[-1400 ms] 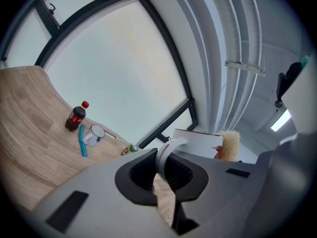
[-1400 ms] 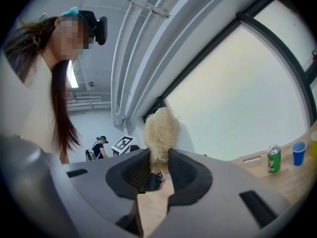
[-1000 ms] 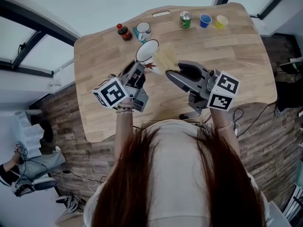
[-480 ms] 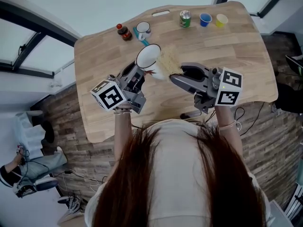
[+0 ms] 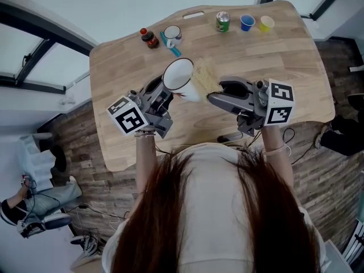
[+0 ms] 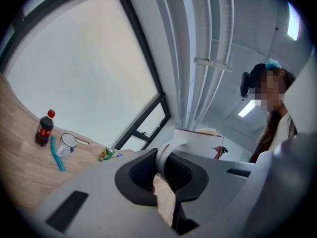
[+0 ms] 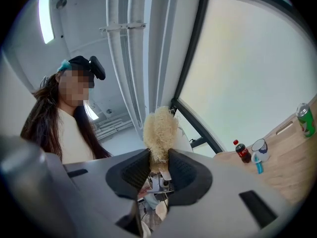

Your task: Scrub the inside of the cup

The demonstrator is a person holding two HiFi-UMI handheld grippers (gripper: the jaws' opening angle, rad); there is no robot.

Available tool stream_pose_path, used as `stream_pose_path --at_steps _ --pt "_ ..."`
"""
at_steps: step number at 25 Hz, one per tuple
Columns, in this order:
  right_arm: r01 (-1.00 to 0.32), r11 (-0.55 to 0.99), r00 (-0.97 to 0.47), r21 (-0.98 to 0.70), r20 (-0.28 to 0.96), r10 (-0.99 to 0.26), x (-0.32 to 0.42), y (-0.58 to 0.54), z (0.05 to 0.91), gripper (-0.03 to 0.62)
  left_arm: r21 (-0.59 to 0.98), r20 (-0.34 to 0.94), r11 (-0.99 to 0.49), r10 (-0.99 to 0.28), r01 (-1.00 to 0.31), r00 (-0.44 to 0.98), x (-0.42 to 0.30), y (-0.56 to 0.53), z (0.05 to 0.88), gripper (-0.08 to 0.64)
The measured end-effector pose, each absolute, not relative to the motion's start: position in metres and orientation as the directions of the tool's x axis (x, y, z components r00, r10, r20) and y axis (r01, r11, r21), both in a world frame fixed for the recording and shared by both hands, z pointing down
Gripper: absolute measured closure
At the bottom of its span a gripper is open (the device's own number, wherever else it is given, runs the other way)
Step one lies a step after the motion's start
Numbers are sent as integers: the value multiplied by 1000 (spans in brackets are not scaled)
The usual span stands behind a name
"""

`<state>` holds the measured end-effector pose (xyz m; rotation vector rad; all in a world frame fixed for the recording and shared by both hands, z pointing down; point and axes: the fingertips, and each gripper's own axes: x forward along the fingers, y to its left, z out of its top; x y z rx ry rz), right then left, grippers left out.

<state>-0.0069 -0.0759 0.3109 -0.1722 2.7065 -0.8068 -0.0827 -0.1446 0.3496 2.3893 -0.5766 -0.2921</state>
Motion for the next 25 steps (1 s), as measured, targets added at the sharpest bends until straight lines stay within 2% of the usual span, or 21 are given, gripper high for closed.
stream_pose_path --at_steps 16,25 --pt "169 807 -949 -565 -315 -22 -13 -57 304 482 600 -130 -779 -322 -184 938 -79 -127 334 537" --pt "223 802 -945 -554 -324 38 -17 -44 301 482 586 -159 -803 -246 -109 956 -77 -115 329 537"
